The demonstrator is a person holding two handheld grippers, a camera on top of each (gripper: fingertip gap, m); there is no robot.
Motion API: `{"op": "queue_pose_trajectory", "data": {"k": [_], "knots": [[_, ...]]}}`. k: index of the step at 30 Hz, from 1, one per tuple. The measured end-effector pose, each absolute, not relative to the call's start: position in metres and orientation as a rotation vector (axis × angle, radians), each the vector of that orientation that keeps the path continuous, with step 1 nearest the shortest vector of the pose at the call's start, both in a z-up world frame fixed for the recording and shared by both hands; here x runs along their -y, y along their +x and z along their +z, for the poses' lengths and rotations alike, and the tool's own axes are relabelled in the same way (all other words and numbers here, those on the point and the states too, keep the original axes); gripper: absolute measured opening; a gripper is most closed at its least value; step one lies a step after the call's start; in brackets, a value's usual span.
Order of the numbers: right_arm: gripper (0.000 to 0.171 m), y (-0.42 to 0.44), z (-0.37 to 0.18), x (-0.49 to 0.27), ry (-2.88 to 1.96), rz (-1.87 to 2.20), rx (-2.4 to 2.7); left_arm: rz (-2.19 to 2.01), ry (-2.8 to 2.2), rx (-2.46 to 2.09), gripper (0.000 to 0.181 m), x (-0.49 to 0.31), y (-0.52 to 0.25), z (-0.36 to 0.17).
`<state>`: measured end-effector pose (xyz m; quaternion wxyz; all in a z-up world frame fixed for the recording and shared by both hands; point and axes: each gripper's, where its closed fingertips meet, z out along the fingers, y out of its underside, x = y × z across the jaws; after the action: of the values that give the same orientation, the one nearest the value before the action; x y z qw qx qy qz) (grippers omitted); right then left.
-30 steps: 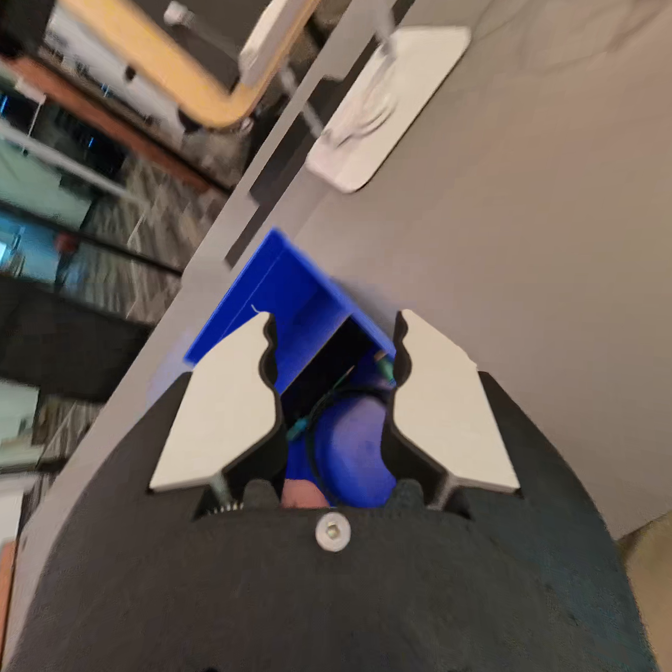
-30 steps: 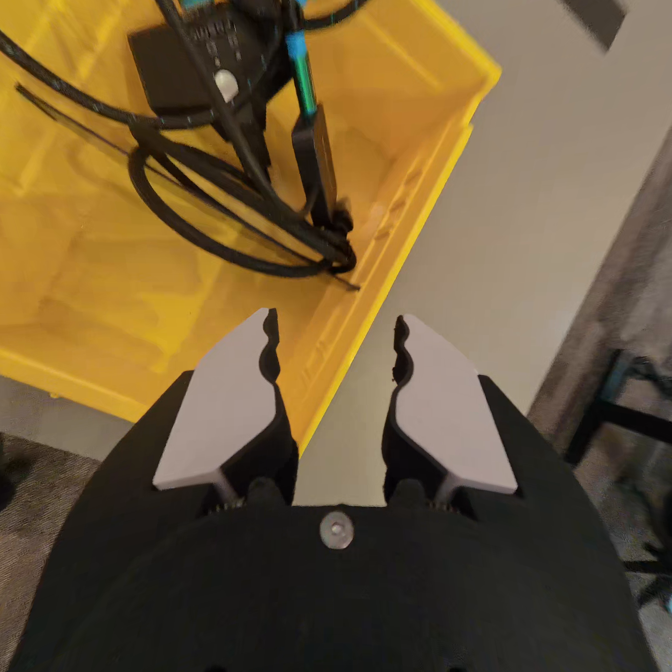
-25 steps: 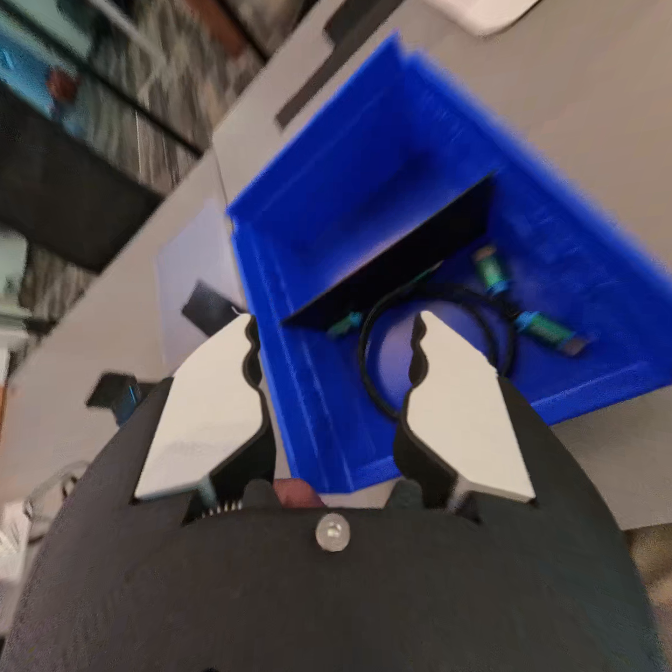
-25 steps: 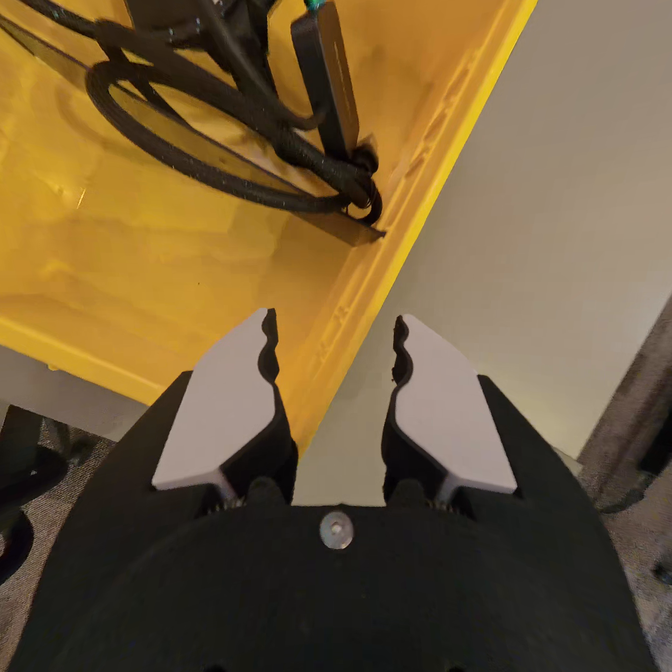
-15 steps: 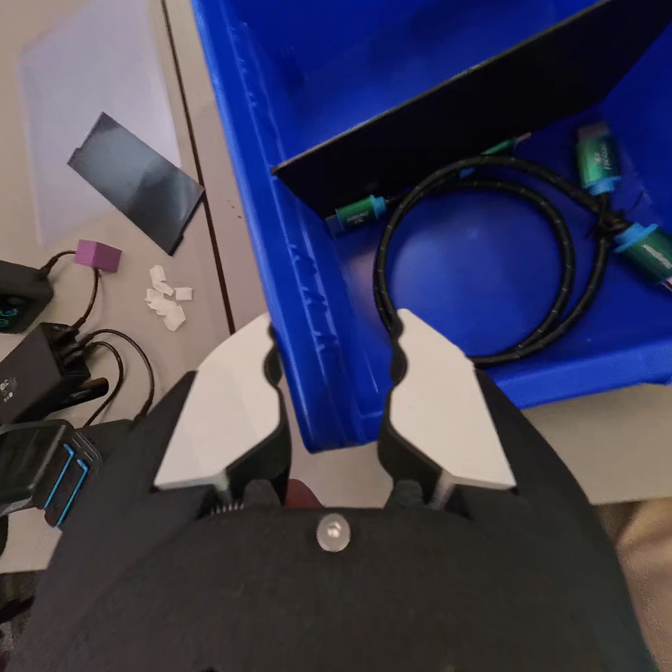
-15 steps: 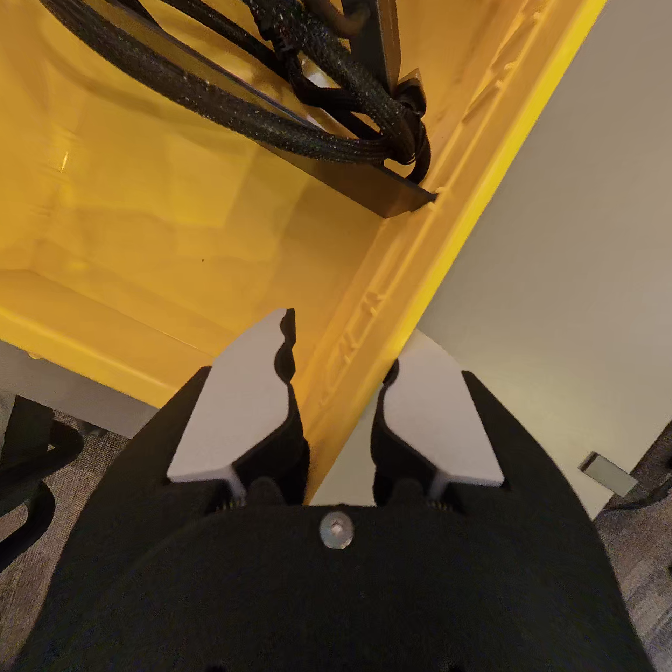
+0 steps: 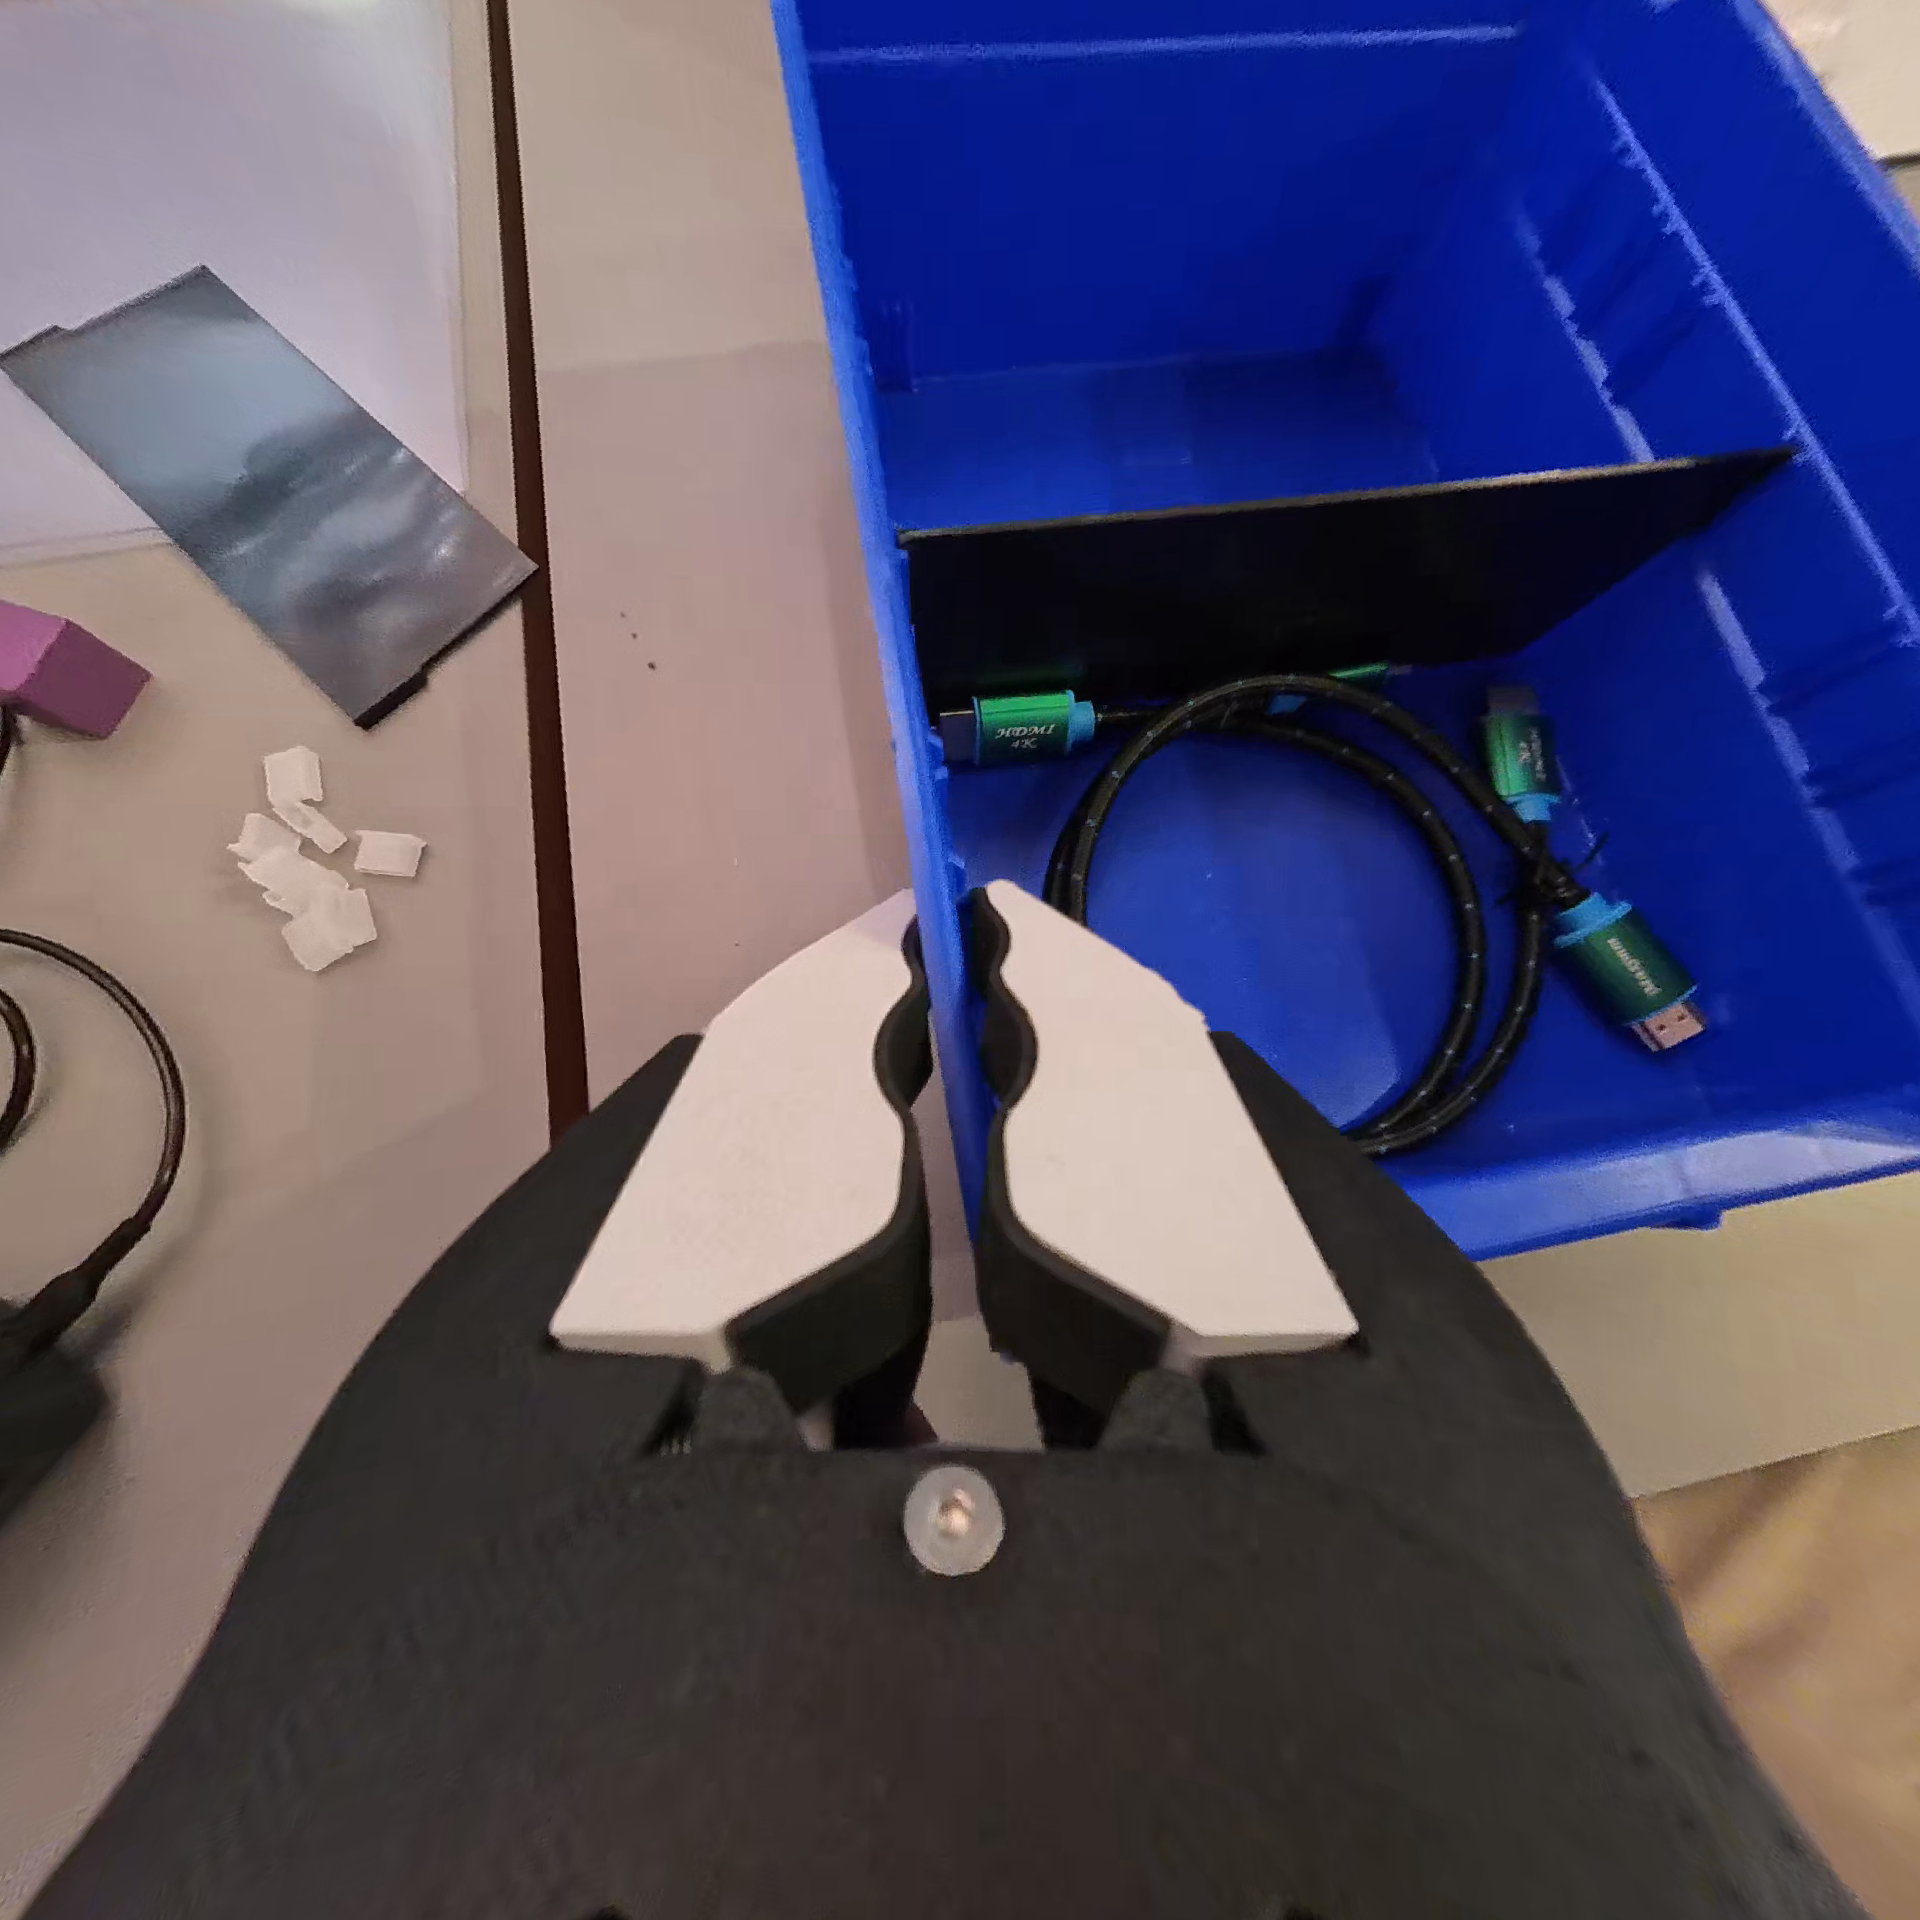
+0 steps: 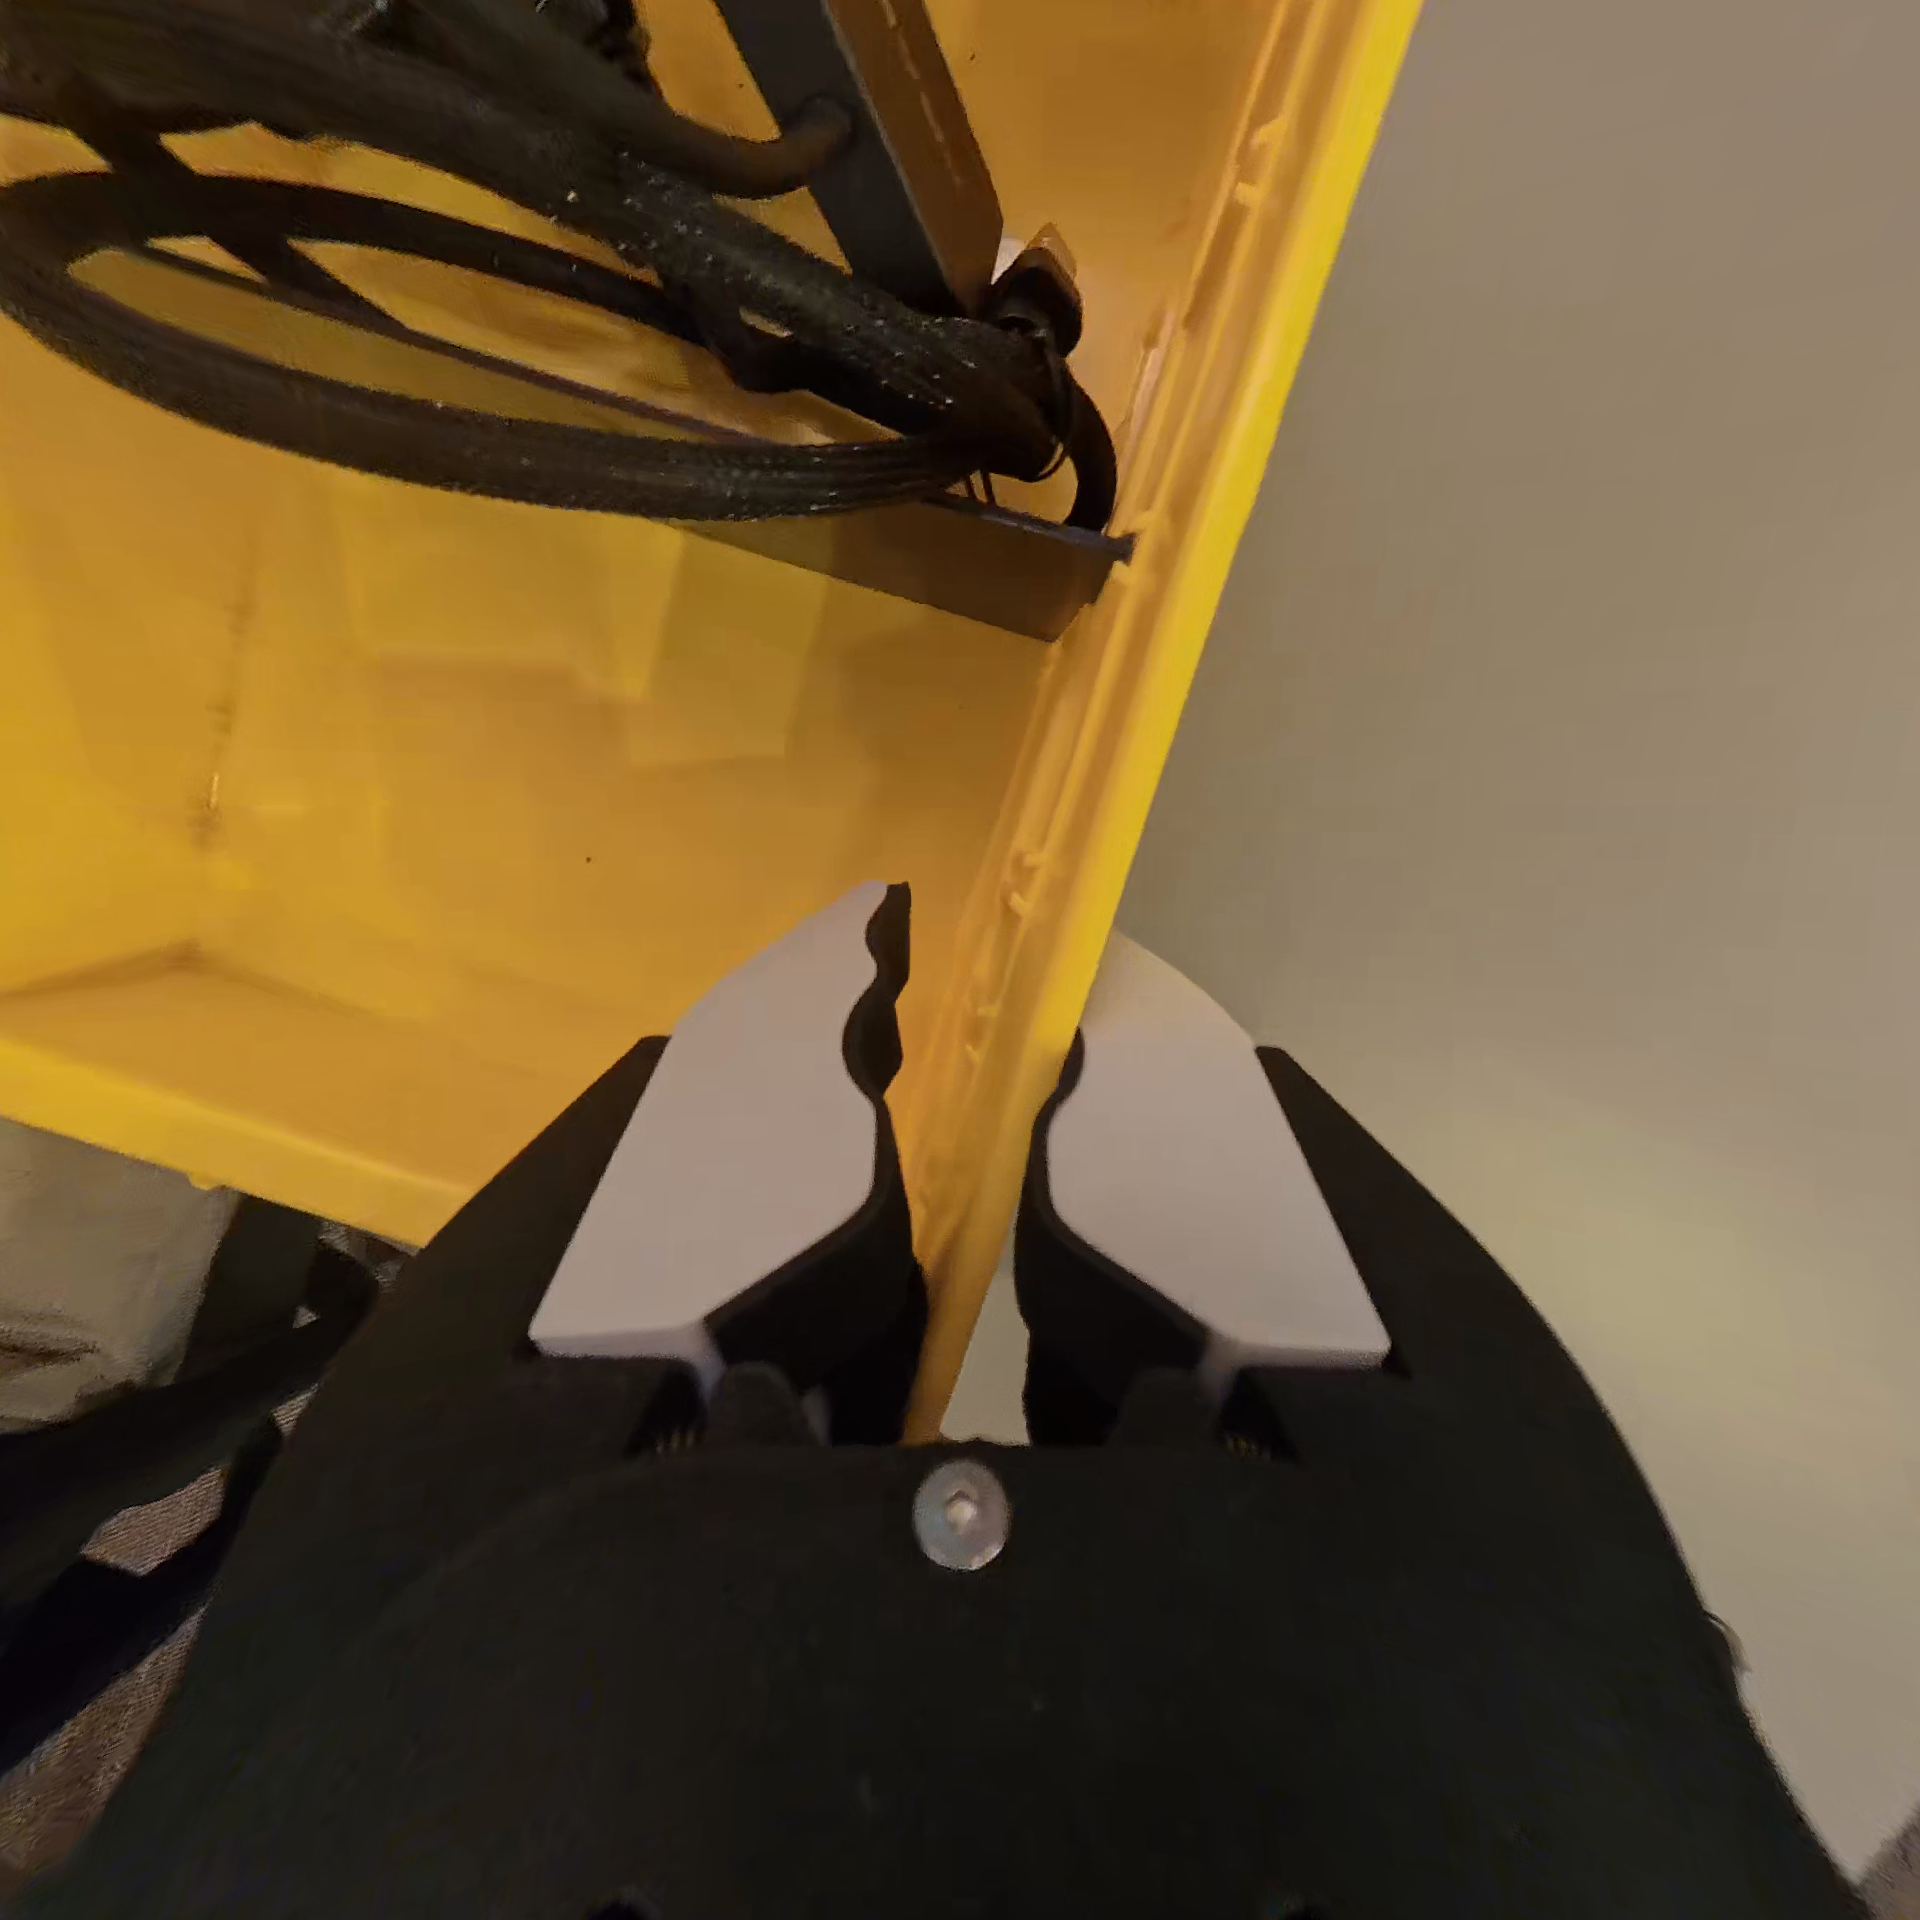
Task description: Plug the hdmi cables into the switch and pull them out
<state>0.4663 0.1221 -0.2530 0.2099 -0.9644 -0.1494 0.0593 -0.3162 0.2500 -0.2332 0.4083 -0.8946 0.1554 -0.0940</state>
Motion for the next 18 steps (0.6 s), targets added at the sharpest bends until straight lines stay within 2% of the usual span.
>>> {"op": "queue_pose_trajectory", "data": {"k": [9, 18], "knots": [[0.026, 0.368, -0.253, -0.127, -2.621, 0.334, 0.477, -0.346, -2.132, -0.308, 0.005, -0.243, -0.306, -0.199], [0.046, 0.279, -0.251, -0.136, -2.529, 0.494, 0.547, -0.370, -2.098, -0.277, 0.004, -0.223, -0.314, -0.188]]}}
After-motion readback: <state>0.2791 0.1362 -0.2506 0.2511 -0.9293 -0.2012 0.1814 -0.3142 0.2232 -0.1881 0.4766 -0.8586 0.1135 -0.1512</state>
